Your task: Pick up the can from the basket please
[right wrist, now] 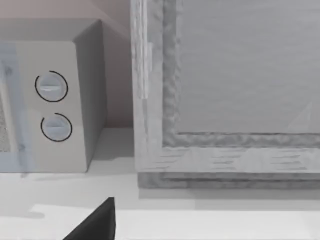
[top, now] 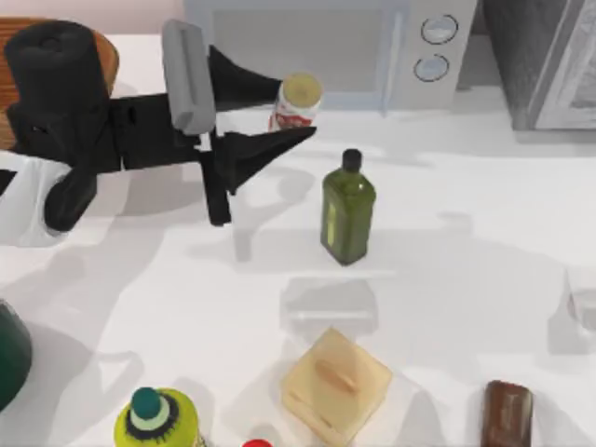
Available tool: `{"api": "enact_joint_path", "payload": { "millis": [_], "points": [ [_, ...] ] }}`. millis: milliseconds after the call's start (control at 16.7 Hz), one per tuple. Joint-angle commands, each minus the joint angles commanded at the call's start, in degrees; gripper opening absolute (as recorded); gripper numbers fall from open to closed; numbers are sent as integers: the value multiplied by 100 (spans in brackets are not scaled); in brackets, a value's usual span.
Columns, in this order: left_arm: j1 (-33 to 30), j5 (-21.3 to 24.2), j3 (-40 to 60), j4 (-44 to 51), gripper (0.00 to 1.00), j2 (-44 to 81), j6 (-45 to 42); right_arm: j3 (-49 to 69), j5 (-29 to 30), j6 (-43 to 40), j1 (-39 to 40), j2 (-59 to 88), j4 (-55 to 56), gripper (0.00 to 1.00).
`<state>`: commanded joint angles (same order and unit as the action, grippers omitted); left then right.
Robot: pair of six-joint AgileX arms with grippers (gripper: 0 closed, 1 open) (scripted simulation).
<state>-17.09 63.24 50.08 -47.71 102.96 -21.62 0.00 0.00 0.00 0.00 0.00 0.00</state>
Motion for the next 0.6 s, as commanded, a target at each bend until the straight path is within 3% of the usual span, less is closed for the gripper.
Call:
{"api": "enact_joint_path", "payload": {
  "millis": [300,600],
  "points": [
    [452,1323,889,-1590,0,2540,776,0,0,0,0,0,0,100],
    [832,2057,1310,-2597,0,3901,1525,0,0,0,0,0,0,100]
  ]
}}
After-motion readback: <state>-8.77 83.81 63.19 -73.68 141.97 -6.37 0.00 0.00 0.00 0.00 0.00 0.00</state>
